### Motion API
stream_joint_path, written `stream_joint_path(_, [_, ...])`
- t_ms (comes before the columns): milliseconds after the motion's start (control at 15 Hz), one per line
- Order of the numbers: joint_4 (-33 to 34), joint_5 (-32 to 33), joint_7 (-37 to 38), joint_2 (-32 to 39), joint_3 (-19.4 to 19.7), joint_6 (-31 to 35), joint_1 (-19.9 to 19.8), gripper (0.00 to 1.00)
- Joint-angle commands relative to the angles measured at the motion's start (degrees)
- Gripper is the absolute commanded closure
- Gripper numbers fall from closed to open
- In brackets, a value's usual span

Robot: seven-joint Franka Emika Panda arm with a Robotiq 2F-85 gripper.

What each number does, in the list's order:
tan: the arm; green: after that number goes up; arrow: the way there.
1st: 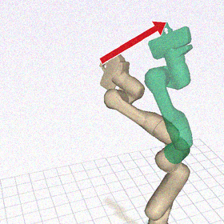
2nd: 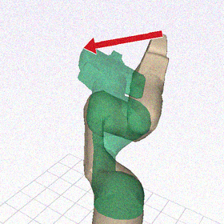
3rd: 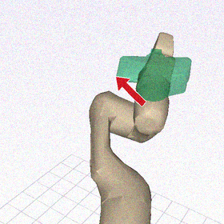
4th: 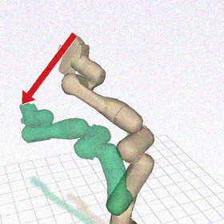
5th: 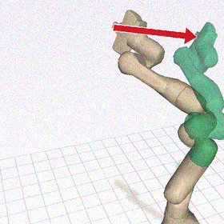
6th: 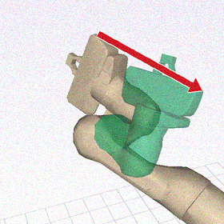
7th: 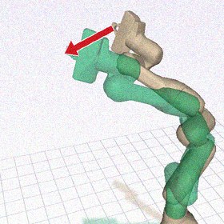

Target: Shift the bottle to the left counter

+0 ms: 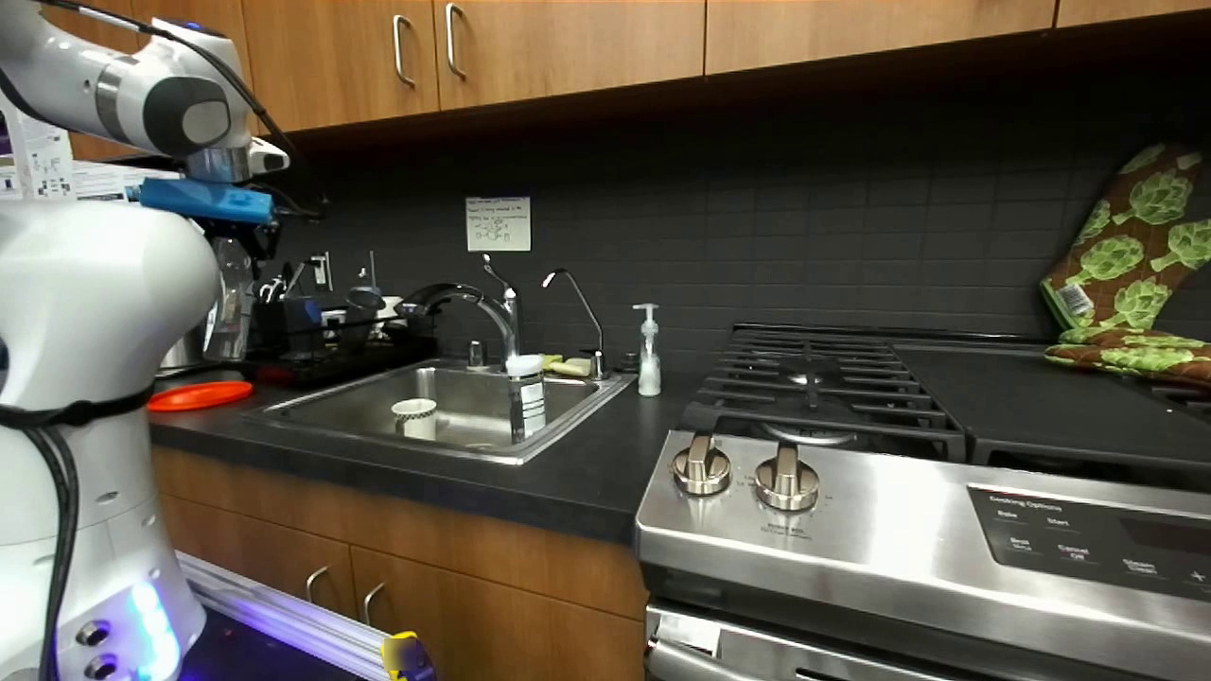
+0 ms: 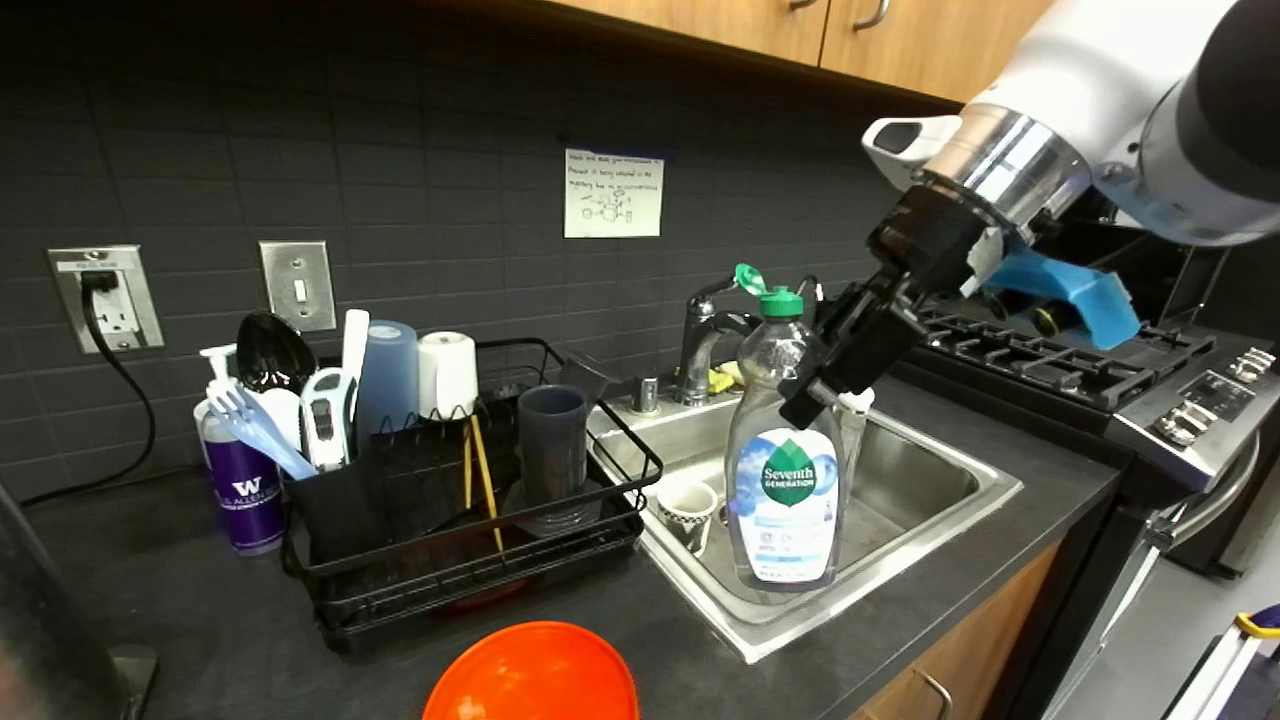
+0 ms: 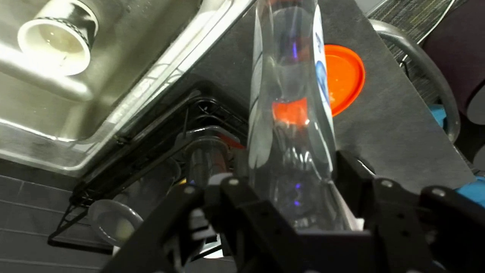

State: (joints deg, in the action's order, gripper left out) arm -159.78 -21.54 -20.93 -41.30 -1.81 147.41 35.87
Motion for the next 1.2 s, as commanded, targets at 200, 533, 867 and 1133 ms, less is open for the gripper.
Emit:
stream_joint_path(200, [0.0,-3.6,-5.1,5.2,5.2,11.4,9.0,0.67])
stream_joint_path(533, [0.0,-8.1,-12.0,11.2,6.6,20.9,15.5,0.67])
stream_joint_path(867, [-0.1,-13.7,-22.8,17.0,8.3,27.9,21.1,0.67])
stream_joint_path(1133, [-0.1,-18.1,-30.3,20.5,10.9,33.0,25.8,0.67])
